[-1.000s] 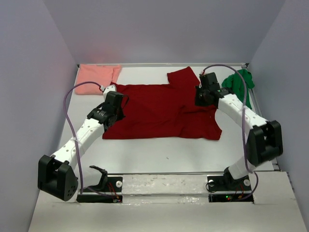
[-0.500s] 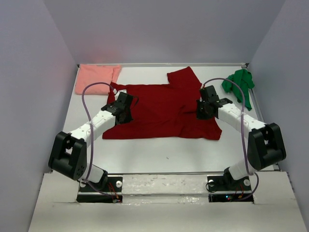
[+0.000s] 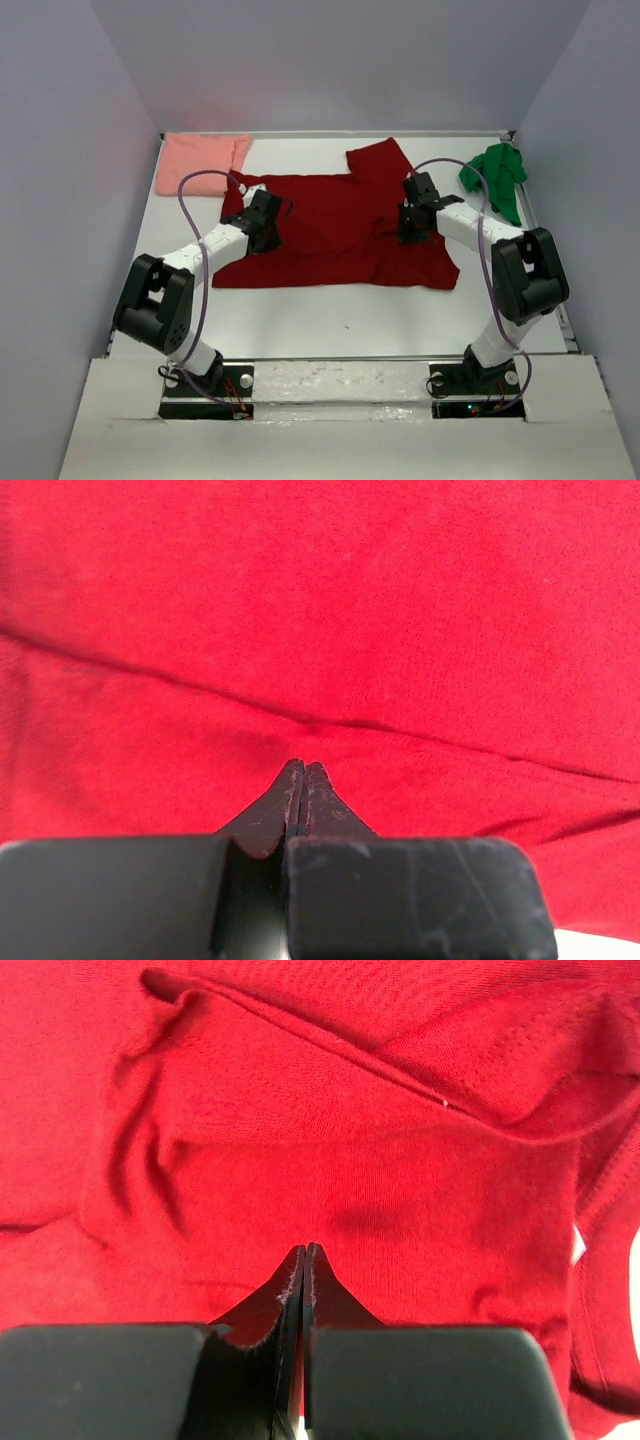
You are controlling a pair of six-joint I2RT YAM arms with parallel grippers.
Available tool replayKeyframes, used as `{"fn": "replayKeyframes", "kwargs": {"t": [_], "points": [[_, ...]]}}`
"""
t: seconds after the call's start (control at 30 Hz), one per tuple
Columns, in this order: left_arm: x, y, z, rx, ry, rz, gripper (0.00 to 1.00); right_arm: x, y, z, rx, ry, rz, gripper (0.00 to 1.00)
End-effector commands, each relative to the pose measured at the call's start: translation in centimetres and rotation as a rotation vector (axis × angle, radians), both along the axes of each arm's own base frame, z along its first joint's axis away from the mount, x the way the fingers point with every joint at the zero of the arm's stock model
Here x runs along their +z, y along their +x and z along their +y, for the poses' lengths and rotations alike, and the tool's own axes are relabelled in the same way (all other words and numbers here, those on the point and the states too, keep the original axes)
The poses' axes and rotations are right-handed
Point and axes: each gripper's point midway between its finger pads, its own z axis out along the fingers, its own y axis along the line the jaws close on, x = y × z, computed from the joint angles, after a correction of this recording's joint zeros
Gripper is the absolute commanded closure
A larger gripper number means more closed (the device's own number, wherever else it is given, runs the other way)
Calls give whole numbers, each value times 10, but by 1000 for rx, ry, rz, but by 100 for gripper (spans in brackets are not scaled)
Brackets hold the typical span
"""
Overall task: Fold and stack the t-shirts
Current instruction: Fold the tshirt
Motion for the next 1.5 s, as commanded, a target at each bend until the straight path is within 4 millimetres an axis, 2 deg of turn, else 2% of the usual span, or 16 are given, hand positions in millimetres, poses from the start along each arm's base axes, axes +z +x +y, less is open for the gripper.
{"fn": "replayKeyframes", "kwargs": {"t": [0.0,0.1,0.3,0.47,0.6,0.7,0.87,0.97,1.13,1.33,1.47], "points": [[-11,5,-12,0,-48,-17,100,4,21,12,15,21,-54,100],[-22,8,-15,-6,-44,3,100,-3,24,14,16,20,-48,100],[-28,12,-19,-7,-48,9,100,-9,30,18,23,27,-49,100],[-39,11,-22,-5,-52,29,100,-21,30,22,25,40,-10,100],[-57,3,-23,9,-52,83,100,-32,24,22,20,41,21,100],[-64,-4,-23,17,-47,104,100,-40,17,18,15,32,37,100],[-63,-14,-25,14,-55,106,100,-48,2,14,-1,37,61,100],[-63,-20,-27,18,-60,116,100,-51,-14,15,-3,46,83,100],[-59,-34,-24,45,-41,152,100,-33,-30,19,-14,80,63,100],[-53,-50,-12,131,17,198,100,-20,-49,9,-43,56,73,100],[-55,-63,-7,157,22,221,100,-3,-58,1,-74,50,51,100]]}}
